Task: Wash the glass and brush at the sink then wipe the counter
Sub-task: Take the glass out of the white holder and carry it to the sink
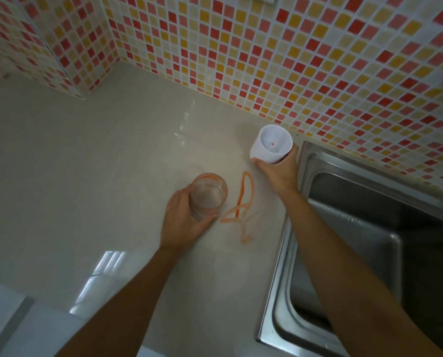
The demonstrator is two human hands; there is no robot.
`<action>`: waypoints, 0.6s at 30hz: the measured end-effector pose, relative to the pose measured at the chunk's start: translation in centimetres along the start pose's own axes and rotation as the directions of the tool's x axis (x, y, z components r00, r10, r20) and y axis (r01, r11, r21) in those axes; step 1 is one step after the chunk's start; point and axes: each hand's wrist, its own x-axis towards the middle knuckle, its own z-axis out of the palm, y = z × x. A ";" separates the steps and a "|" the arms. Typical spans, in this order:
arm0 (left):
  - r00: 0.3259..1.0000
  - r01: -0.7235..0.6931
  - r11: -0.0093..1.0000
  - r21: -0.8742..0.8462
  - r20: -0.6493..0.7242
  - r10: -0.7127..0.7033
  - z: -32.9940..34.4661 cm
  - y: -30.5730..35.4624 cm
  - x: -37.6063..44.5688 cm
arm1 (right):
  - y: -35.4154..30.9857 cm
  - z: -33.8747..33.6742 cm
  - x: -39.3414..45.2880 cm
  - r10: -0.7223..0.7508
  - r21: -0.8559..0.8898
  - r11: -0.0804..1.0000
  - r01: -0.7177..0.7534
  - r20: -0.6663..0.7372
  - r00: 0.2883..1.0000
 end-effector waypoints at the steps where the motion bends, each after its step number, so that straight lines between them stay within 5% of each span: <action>1: 1.000 0.002 1.000 -0.001 0.009 -0.002 0.0 -0.1 0.0 | 0.0 0.1 -0.1 -0.008 -0.004 1.000 0.008 -0.005 1.000; 10: 0.999 0.001 0.992 -0.129 0.040 0.005 -0.6 0.3 -0.2 | 0.5 -0.4 -0.7 0.027 -0.015 1.000 -0.025 0.129 0.991; 18: 0.997 0.062 0.976 -0.210 0.060 -0.051 -1.5 3.0 -0.7 | 1.0 -6.0 -5.3 0.076 0.003 0.997 -0.077 0.078 0.994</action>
